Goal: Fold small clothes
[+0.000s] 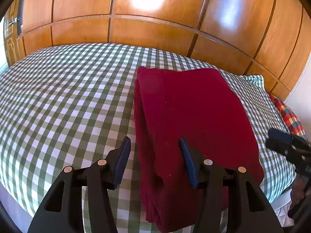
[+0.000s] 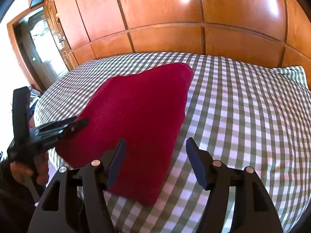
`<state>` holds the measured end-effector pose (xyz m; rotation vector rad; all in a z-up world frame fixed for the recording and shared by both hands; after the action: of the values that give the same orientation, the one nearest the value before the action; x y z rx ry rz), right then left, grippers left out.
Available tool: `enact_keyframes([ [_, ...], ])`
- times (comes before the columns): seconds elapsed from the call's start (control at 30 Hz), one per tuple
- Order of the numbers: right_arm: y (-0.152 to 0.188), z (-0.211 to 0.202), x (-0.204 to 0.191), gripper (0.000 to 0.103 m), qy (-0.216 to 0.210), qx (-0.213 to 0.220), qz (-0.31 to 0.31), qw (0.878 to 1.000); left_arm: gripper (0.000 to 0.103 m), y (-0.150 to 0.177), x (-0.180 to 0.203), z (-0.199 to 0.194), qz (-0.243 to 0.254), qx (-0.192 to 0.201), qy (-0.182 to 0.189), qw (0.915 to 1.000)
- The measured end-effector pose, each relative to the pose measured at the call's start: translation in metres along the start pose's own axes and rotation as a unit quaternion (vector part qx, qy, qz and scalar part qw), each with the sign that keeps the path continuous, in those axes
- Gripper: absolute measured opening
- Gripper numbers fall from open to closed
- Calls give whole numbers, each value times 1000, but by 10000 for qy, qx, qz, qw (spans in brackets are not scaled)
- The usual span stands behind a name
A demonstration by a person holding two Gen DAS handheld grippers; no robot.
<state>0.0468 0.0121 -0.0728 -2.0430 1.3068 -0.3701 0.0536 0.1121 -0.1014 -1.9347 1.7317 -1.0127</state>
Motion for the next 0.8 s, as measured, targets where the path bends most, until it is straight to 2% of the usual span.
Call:
enact_keyframes([
  [0.13,13,32,-6,70,54,-377,5,9993,54,4,-5,4,-72,-27,16,10000],
  [0.17,17,34,-7,71,-11,-393,67,9992,57,5,-6,4,-96,-44,20,9999],
  [0.27,16,32,0,82,-139,-426,286,9986,68,4,-12,2,-204,-1,67,9998],
  [0.4,9,23,18,88,-571,-388,808,9943,77,-7,-19,-5,-667,39,708,9952],
  [0.53,-6,35,29,90,-1201,-467,1426,9814,78,-22,-22,3,-1061,-34,1189,9872],
  [0.6,-10,52,33,90,-1362,-621,1608,9756,78,-27,-23,15,-1197,-189,1416,9825],
  [0.7,-7,78,24,89,-1899,-1034,1803,9595,78,-23,-28,38,-1487,-500,1716,9726],
  [0.73,-5,82,20,85,-2029,-1116,1820,9556,78,-20,-28,46,-1550,-616,1805,9693],
  [0.77,-3,88,15,80,-2182,-1173,1846,9511,73,-16,-28,52,-1597,-696,1907,9661],
  [0.8,-2,89,11,70,-2269,-1171,1863,9487,68,-13,-27,56,-1655,-697,2081,9615],
])
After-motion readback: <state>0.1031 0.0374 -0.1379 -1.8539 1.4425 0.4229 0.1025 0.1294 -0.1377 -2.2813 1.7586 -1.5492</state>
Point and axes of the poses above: each gripper's, at about its wrist camera, not at the fingertips, and z roughly the way its jaws point, x to its right, y to its underside, the point moved 10 cm from there along z, roughly the way its jaws point, and after that the axes turned 7 degrees about y, right-handed, at the moved point
